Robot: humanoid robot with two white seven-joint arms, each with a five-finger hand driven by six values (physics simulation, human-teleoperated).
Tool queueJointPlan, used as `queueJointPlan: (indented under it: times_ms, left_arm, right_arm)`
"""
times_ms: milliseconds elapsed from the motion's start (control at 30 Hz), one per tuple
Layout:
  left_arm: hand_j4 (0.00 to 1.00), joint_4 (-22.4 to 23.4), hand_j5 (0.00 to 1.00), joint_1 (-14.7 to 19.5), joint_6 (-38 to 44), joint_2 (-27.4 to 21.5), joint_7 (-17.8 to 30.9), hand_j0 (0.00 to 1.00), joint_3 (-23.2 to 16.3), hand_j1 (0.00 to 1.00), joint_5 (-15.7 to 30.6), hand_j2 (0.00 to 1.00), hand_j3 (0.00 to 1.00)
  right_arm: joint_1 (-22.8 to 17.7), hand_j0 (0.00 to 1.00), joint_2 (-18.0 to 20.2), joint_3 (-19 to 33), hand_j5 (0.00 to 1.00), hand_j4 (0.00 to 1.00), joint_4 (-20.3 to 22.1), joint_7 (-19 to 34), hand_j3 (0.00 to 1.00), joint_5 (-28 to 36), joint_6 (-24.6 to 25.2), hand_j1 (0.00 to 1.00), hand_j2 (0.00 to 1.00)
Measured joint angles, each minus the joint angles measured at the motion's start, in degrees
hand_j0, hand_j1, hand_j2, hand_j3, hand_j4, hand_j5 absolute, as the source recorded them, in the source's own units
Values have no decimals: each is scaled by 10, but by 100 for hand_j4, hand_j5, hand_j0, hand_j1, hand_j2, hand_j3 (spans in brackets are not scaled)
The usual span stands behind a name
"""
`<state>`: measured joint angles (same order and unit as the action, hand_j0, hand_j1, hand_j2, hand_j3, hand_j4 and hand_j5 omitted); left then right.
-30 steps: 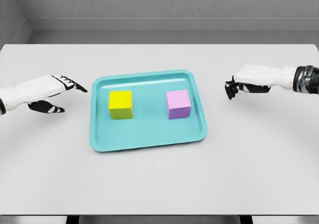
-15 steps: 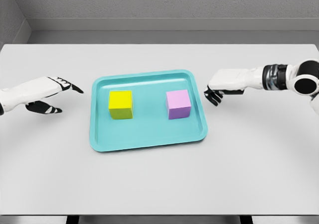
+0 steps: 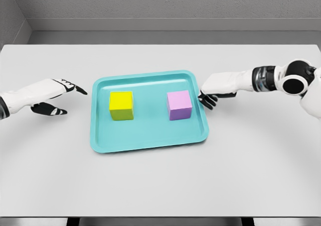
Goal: Push two cubes
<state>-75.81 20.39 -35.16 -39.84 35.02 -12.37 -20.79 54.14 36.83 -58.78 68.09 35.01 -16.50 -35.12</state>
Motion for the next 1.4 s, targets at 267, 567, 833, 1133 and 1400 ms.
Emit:
queueJointPlan:
  times_ms: [267,567,833,1133,1400]
  left_arm:
    - [75,-31,75,-5,0,2,0,75,-1,75,3,75,75]
    - [74,-59,74,-6,0,5,0,74,-6,74,1,74,74]
    - [73,-60,73,-7,0,14,0,73,-8,73,-1,73,73]
    - [70,-39,70,-6,0,35,0,70,-8,70,-7,70,70]
    - [69,-25,69,-5,0,45,0,69,-8,69,-10,69,69]
  right_arm:
    - [5,13,-13,-19,13,13,-13,0,13,0,0,13,13]
    - [9,13,-25,-29,13,13,-24,0,13,-1,0,13,13]
    - [12,13,-32,-30,13,13,-24,0,13,-5,0,13,13]
    - [19,13,-44,-40,13,13,-22,0,13,-6,0,13,13]
    - [20,13,-55,-43,13,13,-22,0,13,-7,0,13,13]
